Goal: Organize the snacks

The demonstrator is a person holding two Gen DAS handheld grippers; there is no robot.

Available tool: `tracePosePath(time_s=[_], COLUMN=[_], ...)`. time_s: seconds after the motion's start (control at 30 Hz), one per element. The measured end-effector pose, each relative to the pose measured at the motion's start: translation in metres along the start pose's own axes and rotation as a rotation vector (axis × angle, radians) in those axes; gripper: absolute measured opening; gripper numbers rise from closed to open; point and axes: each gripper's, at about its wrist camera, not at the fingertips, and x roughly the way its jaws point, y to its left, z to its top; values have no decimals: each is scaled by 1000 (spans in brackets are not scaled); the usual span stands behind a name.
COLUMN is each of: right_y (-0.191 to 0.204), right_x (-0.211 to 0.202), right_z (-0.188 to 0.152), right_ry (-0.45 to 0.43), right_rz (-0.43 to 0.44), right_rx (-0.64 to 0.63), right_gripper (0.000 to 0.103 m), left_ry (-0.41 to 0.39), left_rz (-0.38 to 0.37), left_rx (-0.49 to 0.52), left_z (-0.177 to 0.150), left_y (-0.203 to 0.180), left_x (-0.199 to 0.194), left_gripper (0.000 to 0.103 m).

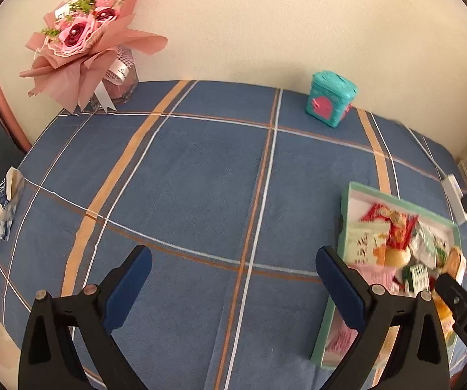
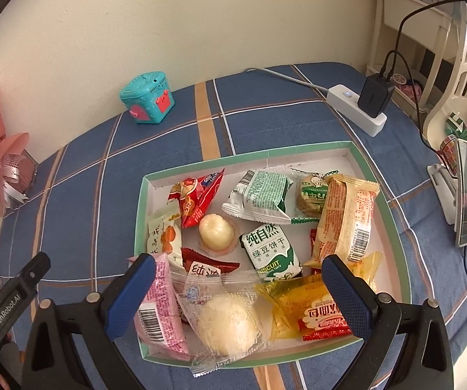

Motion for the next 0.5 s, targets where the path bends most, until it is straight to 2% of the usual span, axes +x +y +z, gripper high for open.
tracePosePath(time_s=[0.2,0.3,0.5], right_y=[4,6,7], right_x=[-10,-15,-29], right_z=[-18,-30,-53], right_ry=[-11,-4,-14], right_rz=[5,16,24], right_rx=[-28,-40,-62], right_gripper=[103,103,103], left_ry=[71,94,102], left_rz=[-7,15,-2], left_rx=[21,36,39], left_z=[-20,-33,-58], left_y=[3,7,18], left_x=[-4,-9,-27], left_gripper=[101,101,101])
